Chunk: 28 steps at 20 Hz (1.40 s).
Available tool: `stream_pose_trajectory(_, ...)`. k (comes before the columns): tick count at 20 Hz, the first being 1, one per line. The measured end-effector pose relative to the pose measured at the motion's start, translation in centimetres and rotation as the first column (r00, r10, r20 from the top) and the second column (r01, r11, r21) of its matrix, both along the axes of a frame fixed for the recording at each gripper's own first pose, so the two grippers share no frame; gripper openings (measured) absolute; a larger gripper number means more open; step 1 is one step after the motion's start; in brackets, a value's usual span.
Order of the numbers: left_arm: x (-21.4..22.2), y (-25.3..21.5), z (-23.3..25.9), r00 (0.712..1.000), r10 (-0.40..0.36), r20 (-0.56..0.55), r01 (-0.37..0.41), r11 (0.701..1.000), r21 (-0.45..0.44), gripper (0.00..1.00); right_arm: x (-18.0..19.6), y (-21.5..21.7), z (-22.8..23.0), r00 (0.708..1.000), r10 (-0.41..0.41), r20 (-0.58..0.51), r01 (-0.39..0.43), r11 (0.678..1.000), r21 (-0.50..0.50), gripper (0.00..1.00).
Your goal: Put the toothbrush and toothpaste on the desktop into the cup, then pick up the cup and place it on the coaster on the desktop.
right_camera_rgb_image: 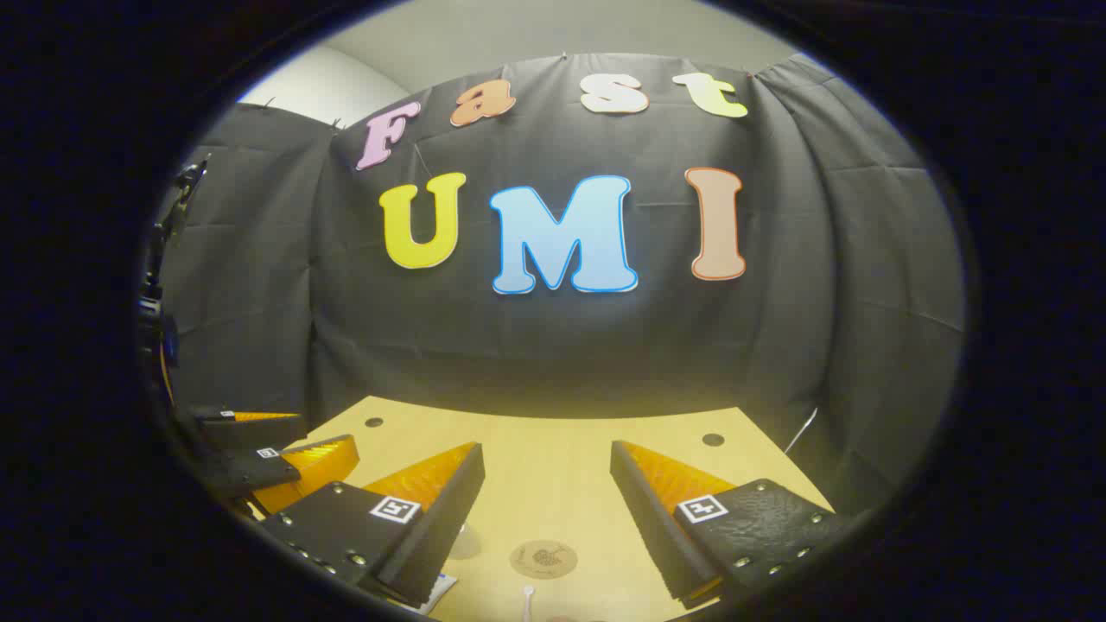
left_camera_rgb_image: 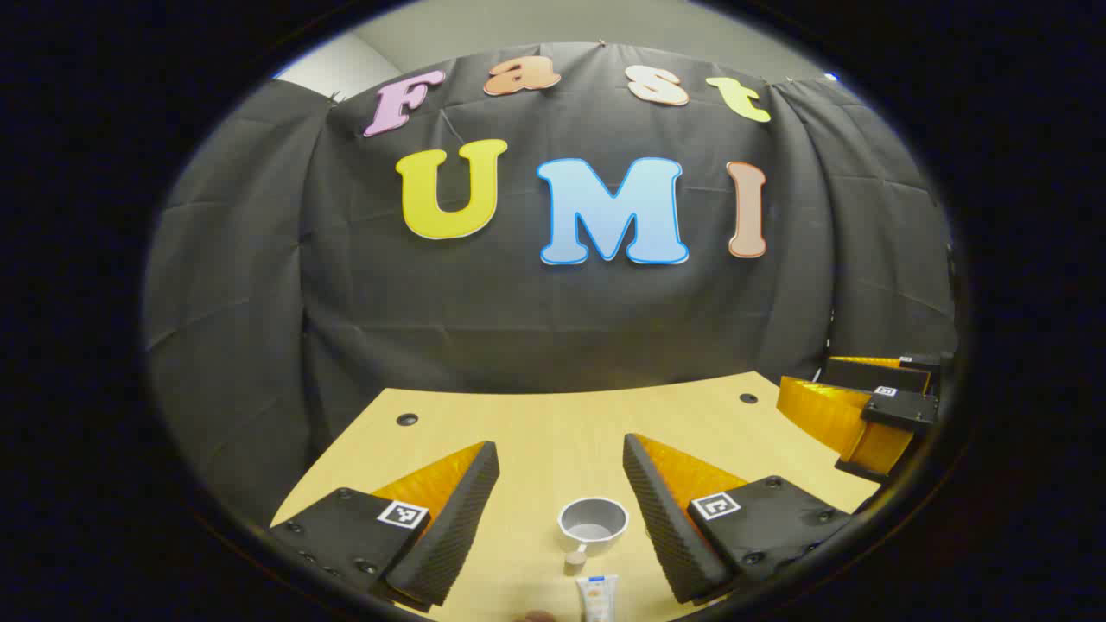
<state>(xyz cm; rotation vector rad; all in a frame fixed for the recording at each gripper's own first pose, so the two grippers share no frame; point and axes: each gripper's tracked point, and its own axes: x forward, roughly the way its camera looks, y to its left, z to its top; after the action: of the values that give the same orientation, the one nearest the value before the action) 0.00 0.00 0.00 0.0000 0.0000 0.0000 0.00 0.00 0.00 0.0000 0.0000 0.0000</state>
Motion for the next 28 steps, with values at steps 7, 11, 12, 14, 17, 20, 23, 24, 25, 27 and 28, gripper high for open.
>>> stream_pose_trajectory(7, 1.2, -0.4, -2.5, 0.997, -0.012, -0.078, 0.012, 1.0, 0.003, 1.0, 1.1, 0.5, -2.7, 0.996, 0.011, -0.083, -0.011, 1.0, -0.002, 0.93)
stream_pose_trajectory(11, 1.3, -1.0, -5.4, 0.988, -0.036, -0.149, 0.04, 0.999, 0.025, 0.95, 1.7, 0.6, -5.4, 0.987, 0.013, -0.163, -0.013, 1.0, 0.0, 0.92)
stream_pose_trajectory(12, 1.2, -1.3, -6.8, 0.98, -0.046, -0.193, 0.052, 0.998, 0.025, 1.0, 1.8, 0.7, -7.8, 0.97, 0.015, -0.242, -0.016, 1.0, -0.003, 0.92)
stream_pose_trajectory(14, 1.3, -1.8, -8.8, 0.967, -0.056, -0.249, 0.064, 0.998, 0.025, 1.0, 1.7, 0.8, -10.4, 0.945, 0.021, -0.326, -0.02, 1.0, 0.006, 0.93)
stream_pose_trajectory(17, 0.8, -2.6, -12.6, 0.935, -0.076, -0.346, 0.089, 0.996, 0.021, 1.0, 1.1, 0.8, -14.6, 0.894, 0.032, -0.447, -0.023, 0.999, 0.025, 0.93)
stream_pose_trajectory(20, 0.0, -3.4, -16.9, 0.887, -0.095, -0.452, 0.114, 0.993, 0.015, 1.0, 0.2, 0.8, -18.5, 0.821, 0.036, -0.569, -0.019, 0.999, 0.035, 0.93)
stream_pose_trajectory(23, -1.1, -3.8, -20.9, 0.809, -0.095, -0.58, 0.115, 0.993, -0.002, 0.96, -1.3, 1.0, -22.6, 0.742, 0.048, -0.669, -0.017, 0.998, 0.053, 0.95)
stream_pose_trajectory(24, -1.6, -3.8, -22.3, 0.78, -0.093, -0.619, 0.112, 0.994, -0.008, 0.96, -1.7, 1.0, -23.5, 0.719, 0.053, -0.693, -0.017, 0.998, 0.058, 0.95)
stream_pose_trajectory(25, -1.8, -3.8, -23.3, 0.759, -0.093, -0.645, 0.111, 0.994, -0.013, 0.97, -2.2, 1.1, -24.6, 0.693, 0.056, -0.719, -0.017, 0.998, 0.061, 0.95)
stream_pose_trajectory(27, -2.5, -3.4, -25.3, 0.72, -0.079, -0.69, 0.102, 0.995, -0.008, 0.97, -3.3, 1.3, -26.4, 0.638, 0.063, -0.767, -0.011, 0.997, 0.073, 0.95)
stream_pose_trajectory(28, -2.7, -3.0, -26.3, 0.703, -0.066, -0.708, 0.099, 0.995, 0.006, 1.0, -3.6, 1.4, -27.3, 0.616, 0.067, -0.785, -0.01, 0.997, 0.077, 0.95)
